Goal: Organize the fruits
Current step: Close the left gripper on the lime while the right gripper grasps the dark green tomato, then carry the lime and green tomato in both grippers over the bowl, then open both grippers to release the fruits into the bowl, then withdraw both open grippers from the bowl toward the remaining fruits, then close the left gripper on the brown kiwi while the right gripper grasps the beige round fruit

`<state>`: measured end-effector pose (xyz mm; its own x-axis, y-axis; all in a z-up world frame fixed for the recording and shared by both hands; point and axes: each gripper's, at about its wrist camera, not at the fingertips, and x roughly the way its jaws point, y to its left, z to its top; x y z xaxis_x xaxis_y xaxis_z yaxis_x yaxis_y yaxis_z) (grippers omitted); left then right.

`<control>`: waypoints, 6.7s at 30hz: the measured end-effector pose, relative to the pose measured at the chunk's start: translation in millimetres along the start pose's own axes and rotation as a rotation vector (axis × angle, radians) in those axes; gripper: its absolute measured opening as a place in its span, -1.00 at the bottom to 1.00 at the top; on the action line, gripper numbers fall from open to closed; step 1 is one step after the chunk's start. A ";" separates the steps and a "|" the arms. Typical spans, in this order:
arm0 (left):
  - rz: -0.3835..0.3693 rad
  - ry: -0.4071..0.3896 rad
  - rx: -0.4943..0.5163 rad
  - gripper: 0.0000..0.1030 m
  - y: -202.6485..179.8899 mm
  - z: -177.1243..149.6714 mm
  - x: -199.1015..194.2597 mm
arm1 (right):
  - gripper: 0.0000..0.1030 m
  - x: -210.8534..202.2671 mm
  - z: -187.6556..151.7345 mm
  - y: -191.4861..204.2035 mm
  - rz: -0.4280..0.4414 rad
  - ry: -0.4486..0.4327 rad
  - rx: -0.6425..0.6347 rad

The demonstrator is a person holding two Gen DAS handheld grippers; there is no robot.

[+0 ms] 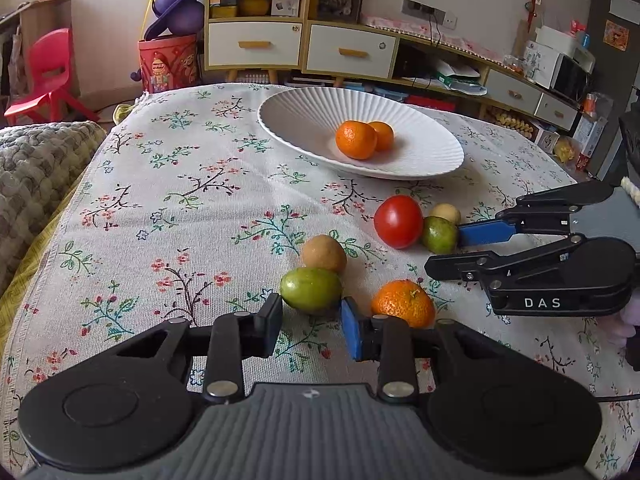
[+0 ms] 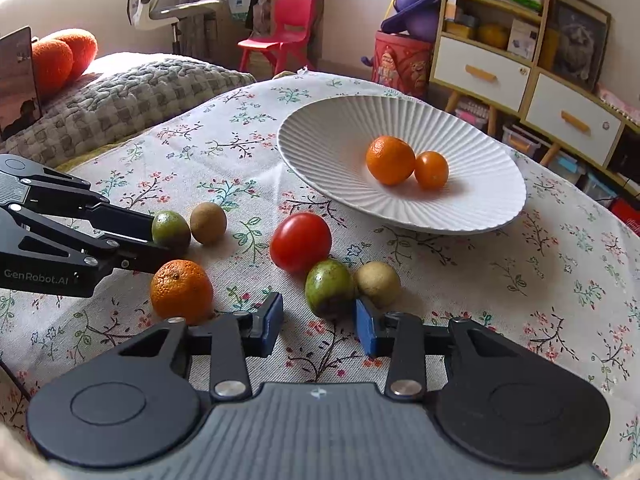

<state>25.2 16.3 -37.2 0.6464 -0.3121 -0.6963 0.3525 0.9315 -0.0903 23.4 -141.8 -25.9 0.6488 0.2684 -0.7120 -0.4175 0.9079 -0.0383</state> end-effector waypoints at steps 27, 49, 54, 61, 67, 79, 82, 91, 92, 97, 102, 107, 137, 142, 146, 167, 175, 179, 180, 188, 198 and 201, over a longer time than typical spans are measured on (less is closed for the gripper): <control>0.013 -0.002 0.000 -0.65 -0.8 9.9 -3.0 | -0.54 -6.8 7.8 -1.9 -0.003 -0.018 -0.006; 0.011 -0.082 -0.014 -0.65 -10.2 57.8 -7.0 | -0.54 -21.9 32.1 -14.7 -0.035 -0.096 0.049; 0.004 -0.081 0.004 -0.65 -18.0 68.3 5.3 | -0.54 -17.6 40.3 -22.9 -0.073 -0.100 0.076; -0.018 -0.071 0.029 -0.65 -28.3 84.3 26.8 | -0.54 -5.3 50.1 -41.0 -0.097 -0.088 0.106; -0.046 -0.042 0.046 -0.65 -32.1 93.9 50.6 | -0.54 12.4 55.0 -56.2 -0.100 -0.044 0.137; -0.055 -0.013 0.077 -0.64 -38.5 99.7 77.5 | -0.54 32.0 57.9 -71.2 -0.086 -0.006 0.187; -0.051 -0.013 0.074 -0.64 -36.8 101.1 78.9 | -0.54 34.6 57.1 -76.0 -0.079 -0.004 0.196; -0.060 -0.020 0.080 -0.62 -37.7 102.3 79.7 | -0.53 35.3 59.5 -87.6 -0.047 -0.012 0.245; -0.059 -0.021 0.080 -0.61 -38.1 102.2 79.3 | -0.53 35.0 59.4 -88.3 -0.047 -0.014 0.250; -0.050 -0.018 0.085 -0.42 -40.2 102.5 74.5 | -0.44 29.4 60.3 -88.0 -0.049 -0.019 0.248; -0.039 -0.026 0.079 -0.28 -37.0 101.7 65.6 | -0.25 20.9 61.4 -85.2 -0.053 -0.032 0.235; -0.033 -0.046 0.057 -0.12 -30.0 102.2 50.5 | -0.03 10.9 61.6 -81.9 -0.065 -0.050 0.221; 0.052 -0.071 0.012 0.78 -6.1 33.4 -24.4 | 0.95 -50.9 12.8 -38.7 -0.117 -0.082 0.119; 0.075 -0.060 0.031 0.78 -5.9 21.3 -24.2 | 0.95 -46.7 2.6 -30.8 -0.117 -0.055 0.092; 0.072 -0.035 0.027 0.78 -3.3 12.1 -21.3 | 0.98 -42.0 -2.9 -29.1 -0.129 -0.039 0.078; 0.118 0.014 0.064 0.79 8.1 -5.8 7.8 | 0.98 -10.2 -27.8 -20.5 -0.106 0.032 0.065; 0.112 -0.012 0.058 0.77 8.4 -1.3 15.3 | 0.96 -1.7 -22.3 -22.2 -0.102 -0.018 0.094; 0.093 -0.024 0.063 0.71 7.8 -0.5 17.4 | 0.81 -1.1 -18.3 -21.5 -0.088 -0.030 0.087; 0.091 -0.029 0.065 0.67 7.3 -0.1 17.8 | 0.77 -1.5 -17.9 -21.0 -0.085 -0.031 0.084; 0.061 -0.058 0.073 0.14 1.0 4.1 19.1 | 0.36 0.1 -12.3 -20.3 -0.043 -0.054 0.074; 0.030 -0.073 0.074 -0.33 -2.6 8.5 23.5 | 0.05 2.4 -8.6 -20.6 -0.011 -0.076 0.058; 0.025 -0.073 0.071 -0.45 -4.0 9.9 24.4 | -0.07 3.1 -7.4 -21.9 -0.006 -0.079 0.052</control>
<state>46.3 3.1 -46.8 0.7023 -0.3046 -0.6435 0.3815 0.9241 -0.0211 29.9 -163.2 -32.5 0.7004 0.2858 -0.6541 -0.3815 0.9244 -0.0045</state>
